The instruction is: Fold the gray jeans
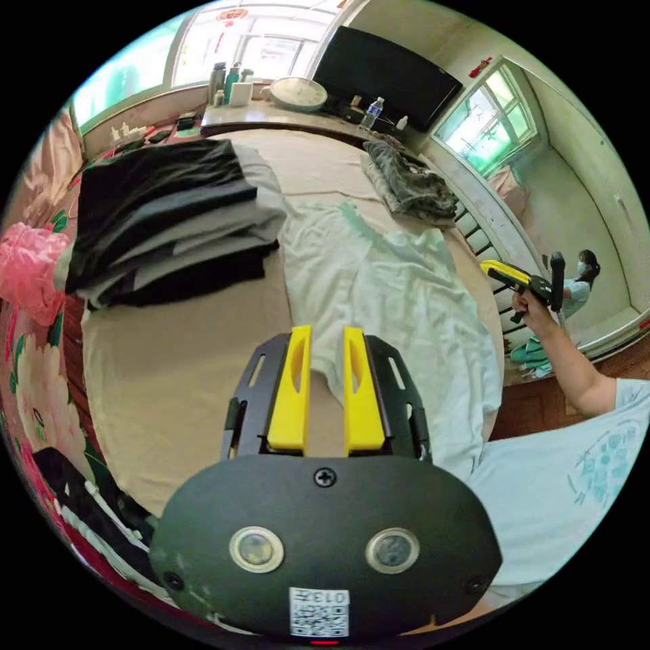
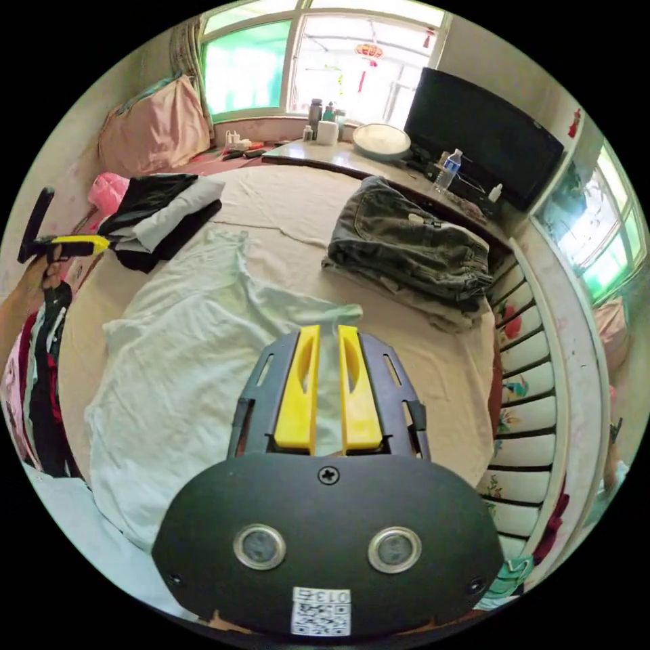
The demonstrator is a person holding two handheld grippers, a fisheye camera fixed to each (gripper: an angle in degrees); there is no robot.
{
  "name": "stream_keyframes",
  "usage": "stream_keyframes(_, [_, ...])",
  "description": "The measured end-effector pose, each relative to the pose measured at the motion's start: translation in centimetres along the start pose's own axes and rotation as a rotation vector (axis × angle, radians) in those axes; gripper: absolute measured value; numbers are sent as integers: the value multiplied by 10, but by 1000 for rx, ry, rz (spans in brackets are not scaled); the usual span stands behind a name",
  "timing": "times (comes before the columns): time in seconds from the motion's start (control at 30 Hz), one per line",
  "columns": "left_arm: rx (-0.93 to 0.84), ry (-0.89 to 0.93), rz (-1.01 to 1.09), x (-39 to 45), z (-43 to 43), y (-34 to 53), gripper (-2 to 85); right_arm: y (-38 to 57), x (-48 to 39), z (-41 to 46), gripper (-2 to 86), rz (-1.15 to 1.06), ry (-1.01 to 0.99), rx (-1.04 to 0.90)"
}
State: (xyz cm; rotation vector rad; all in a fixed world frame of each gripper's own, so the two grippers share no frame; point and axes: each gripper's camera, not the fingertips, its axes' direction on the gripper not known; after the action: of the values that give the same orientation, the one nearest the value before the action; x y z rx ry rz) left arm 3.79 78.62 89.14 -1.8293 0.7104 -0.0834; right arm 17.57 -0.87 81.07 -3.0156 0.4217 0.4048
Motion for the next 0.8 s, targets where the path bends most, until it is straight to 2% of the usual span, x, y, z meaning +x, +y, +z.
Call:
stream_keyframes(0.1, [-65, 28, -4, -3, 14, 51, 83, 59, 20, -9, 67, 79, -79, 18])
stream_keyframes(0.23, [-150, 63, 20, 16, 29, 109, 94, 142, 38, -24, 72, 273, -33, -20])
stream_keyframes(0.37, [-199, 60, 190, 52, 43, 132, 122, 221, 40, -35, 76, 444, 30, -113])
stream_keyframes(0.47, [-259, -4, 309, 66, 57, 134, 145, 255, 46, -31, 79, 576, -45, -162])
stream_keyframes(0.57, [-255, 32, 225, 45, 64, 126, 157, 274, 54, -23, 92, 695, -152, -163])
stream_keyframes(0.8, [-237, 129, 47, -8, 67, 99, 142, 277, 61, 6, 106, 767, -361, -165])
